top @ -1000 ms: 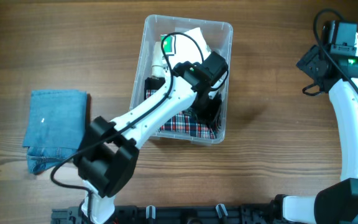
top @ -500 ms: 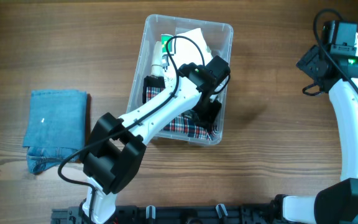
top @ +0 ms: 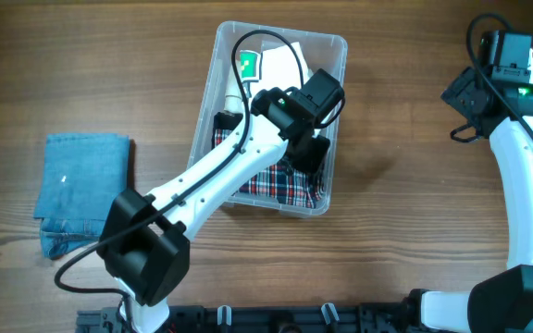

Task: Pack container
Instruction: 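Press the plaid garment down and tuck its edges with the left gripper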

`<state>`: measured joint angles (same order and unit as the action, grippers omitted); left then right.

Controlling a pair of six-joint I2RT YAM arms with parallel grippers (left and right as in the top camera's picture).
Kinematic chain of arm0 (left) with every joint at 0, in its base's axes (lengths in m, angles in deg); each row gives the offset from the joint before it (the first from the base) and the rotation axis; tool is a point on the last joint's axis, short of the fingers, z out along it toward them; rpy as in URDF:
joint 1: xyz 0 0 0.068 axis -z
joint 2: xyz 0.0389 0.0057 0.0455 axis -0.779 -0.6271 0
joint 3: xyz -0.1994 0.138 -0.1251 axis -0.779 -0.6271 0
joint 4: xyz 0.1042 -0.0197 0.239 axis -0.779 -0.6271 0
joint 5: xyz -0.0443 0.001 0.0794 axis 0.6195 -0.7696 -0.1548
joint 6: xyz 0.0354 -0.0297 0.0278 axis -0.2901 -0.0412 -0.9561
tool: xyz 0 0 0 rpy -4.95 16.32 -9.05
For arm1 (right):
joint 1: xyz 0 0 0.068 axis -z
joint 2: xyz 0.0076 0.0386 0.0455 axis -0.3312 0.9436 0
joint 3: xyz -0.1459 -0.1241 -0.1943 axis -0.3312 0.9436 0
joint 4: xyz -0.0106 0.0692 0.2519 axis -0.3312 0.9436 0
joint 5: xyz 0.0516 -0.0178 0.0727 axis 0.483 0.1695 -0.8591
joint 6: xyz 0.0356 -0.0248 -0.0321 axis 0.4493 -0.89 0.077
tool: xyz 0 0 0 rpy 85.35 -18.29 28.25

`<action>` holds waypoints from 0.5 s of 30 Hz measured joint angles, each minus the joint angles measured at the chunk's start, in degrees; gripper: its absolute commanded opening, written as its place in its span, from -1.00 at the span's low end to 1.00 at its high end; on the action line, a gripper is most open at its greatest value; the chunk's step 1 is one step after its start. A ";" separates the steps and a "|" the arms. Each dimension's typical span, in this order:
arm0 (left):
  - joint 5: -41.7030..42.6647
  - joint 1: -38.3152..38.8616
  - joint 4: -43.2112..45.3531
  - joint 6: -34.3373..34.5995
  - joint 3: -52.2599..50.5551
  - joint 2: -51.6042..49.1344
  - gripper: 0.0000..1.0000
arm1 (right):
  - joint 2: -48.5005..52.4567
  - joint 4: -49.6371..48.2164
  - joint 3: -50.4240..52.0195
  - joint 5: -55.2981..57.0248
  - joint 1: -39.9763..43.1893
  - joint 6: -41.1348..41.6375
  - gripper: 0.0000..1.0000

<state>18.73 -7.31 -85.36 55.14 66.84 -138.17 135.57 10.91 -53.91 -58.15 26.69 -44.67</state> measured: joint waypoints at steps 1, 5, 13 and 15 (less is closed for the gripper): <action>-0.07 0.00 0.79 0.02 0.00 0.00 -0.46 | 0.00 0.00 0.00 0.00 0.00 0.02 1.00; -0.11 0.00 3.78 0.02 0.04 -0.02 -0.44 | 0.00 0.02 0.00 0.00 0.00 0.02 0.99; -0.28 0.00 5.73 0.02 0.04 -2.75 -0.45 | 0.00 0.02 0.00 0.00 0.00 0.00 1.00; -0.28 0.00 6.25 0.02 0.04 -4.79 -0.45 | 0.00 0.00 0.00 0.00 0.00 0.02 0.99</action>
<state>18.44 -7.31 -79.11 55.16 66.88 -142.95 135.57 10.91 -53.91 -58.15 26.69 -44.65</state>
